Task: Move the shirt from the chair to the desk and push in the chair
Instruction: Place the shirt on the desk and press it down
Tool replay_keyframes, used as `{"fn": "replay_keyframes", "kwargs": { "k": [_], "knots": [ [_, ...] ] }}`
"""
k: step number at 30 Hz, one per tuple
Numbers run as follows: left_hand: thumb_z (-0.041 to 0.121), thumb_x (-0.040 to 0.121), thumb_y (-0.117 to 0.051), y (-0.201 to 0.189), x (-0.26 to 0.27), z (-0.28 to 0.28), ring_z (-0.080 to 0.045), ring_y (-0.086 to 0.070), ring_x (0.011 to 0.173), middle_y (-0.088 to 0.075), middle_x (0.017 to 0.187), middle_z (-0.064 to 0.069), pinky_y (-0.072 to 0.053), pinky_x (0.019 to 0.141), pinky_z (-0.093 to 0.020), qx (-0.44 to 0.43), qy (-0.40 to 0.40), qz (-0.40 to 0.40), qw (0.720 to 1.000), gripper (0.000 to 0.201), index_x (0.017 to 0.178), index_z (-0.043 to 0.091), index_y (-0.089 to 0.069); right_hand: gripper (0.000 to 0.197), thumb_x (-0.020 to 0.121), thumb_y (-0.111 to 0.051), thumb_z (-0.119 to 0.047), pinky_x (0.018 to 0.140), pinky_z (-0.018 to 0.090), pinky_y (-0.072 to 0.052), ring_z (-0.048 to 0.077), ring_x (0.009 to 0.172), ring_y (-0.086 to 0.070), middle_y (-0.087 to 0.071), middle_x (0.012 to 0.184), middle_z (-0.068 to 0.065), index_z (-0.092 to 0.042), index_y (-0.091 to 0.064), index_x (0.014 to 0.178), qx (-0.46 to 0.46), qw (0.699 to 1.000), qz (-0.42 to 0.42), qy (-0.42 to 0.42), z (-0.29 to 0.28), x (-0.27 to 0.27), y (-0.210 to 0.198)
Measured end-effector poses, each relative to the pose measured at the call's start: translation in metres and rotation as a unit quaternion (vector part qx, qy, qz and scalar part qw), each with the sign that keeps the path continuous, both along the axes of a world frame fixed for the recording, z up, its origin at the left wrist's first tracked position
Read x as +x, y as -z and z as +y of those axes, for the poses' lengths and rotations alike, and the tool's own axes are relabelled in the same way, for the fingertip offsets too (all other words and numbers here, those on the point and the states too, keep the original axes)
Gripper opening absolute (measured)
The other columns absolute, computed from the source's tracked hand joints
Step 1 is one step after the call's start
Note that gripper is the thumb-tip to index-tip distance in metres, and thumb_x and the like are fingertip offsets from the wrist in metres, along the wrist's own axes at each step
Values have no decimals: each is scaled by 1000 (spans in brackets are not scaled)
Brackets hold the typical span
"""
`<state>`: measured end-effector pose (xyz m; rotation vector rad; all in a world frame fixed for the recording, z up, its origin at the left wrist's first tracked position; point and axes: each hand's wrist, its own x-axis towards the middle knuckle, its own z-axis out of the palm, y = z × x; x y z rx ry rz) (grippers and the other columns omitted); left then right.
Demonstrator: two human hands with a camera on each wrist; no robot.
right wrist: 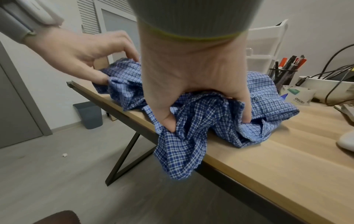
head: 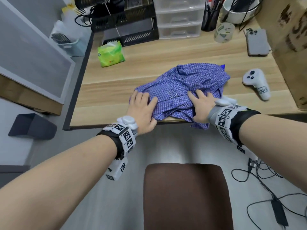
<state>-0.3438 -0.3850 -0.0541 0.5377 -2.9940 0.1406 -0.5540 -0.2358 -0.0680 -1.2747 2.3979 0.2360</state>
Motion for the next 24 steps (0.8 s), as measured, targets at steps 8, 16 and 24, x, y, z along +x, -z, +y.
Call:
{"fn": "replay_keyframes", "kwargs": {
  "k": [8, 16, 24],
  "knots": [
    [46, 93, -44, 34, -32, -10, -37, -26, 149, -35, 159, -16, -12, 124, -61, -10, -146, -211, 967, 67, 151, 16, -32, 92, 90, -54, -15, 121, 63, -8, 43, 153, -6, -7, 168, 0, -33, 4, 159, 27, 999, 7, -23, -19, -13, 27],
    [38, 103, -42, 43, -53, -48, -33, -2, 159, -6, 172, -12, -8, 128, -56, 47, -165, -249, 953, 69, 161, 19, -10, 90, 91, -46, -11, 121, 64, -6, 40, 154, 2, 2, 169, -2, -33, 9, 159, 39, 999, 0, -22, -44, -30, 29],
    [57, 98, -40, 40, -49, -55, -31, 1, 159, -4, 172, -10, -4, 127, -57, 85, -159, -230, 956, 77, 162, 24, -10, 94, 89, -49, -9, 121, 64, -8, 40, 154, 0, 2, 169, -1, -32, 10, 159, 52, 998, 8, -21, -48, -30, 25]
  ]
}}
